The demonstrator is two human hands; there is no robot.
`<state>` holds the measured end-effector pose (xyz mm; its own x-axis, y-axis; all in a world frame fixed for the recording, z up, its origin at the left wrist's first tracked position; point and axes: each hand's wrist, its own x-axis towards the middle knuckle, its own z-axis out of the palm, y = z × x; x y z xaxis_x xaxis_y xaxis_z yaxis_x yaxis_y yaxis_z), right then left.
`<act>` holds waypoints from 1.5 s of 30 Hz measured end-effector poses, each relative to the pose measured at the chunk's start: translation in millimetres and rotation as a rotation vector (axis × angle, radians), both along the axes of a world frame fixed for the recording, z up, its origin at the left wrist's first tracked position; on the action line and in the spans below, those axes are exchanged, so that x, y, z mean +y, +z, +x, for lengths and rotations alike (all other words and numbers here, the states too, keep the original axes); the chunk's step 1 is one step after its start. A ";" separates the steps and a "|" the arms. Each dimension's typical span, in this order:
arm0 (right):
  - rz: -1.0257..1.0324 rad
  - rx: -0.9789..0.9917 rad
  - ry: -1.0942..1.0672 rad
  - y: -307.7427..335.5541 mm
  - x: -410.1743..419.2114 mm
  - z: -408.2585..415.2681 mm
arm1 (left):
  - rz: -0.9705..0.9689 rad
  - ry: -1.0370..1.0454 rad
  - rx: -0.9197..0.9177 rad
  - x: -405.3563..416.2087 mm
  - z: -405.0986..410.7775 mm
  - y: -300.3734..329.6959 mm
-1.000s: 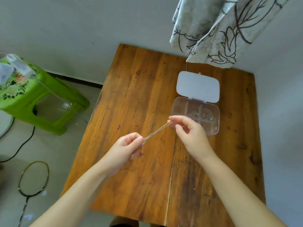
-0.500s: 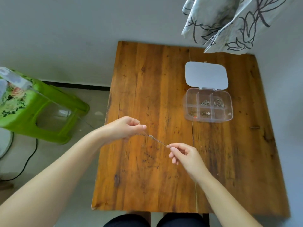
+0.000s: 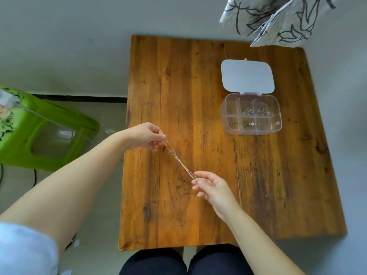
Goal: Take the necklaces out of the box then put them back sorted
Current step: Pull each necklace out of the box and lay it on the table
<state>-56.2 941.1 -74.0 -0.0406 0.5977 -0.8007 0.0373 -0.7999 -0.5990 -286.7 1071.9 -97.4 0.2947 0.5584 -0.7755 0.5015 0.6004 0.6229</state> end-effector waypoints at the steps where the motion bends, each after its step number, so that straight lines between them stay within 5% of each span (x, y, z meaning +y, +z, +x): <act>1: -0.035 -0.009 0.022 -2.6 -2.9 -5.2 | 0.057 -0.019 0.066 1.4 2.3 -2.4; 6: -0.181 -0.078 0.086 -17.6 -20.1 -33.7 | 0.339 -0.239 0.307 0.0 22.6 -13.1; 13: -0.039 -0.328 0.343 -31.3 -34.3 -52.3 | 0.670 -0.501 0.480 -11.6 32.0 -29.8; 24: 0.117 -0.577 0.848 -34.8 -27.5 -36.9 | 0.736 -0.454 0.515 -14.7 32.3 -36.3; 30: 0.177 -0.464 0.618 -16.0 30.7 25.0 | 0.831 -0.269 0.490 -13.7 65.5 -26.1; 35: 0.431 -0.631 0.500 1.7 138.5 122.8 | 0.860 -0.249 0.355 -6.7 144.2 -16.0; 45: 0.710 -0.916 1.415 -25.4 262.4 158.3 | 0.897 -0.135 0.474 5.4 205.4 -26.9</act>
<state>102.1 1203.5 -99.4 -0.5046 0.7049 -0.4985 0.8552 0.4874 -0.1764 -81.3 1077.3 -124.2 0.1698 0.9753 -0.1416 0.8419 -0.0689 0.5352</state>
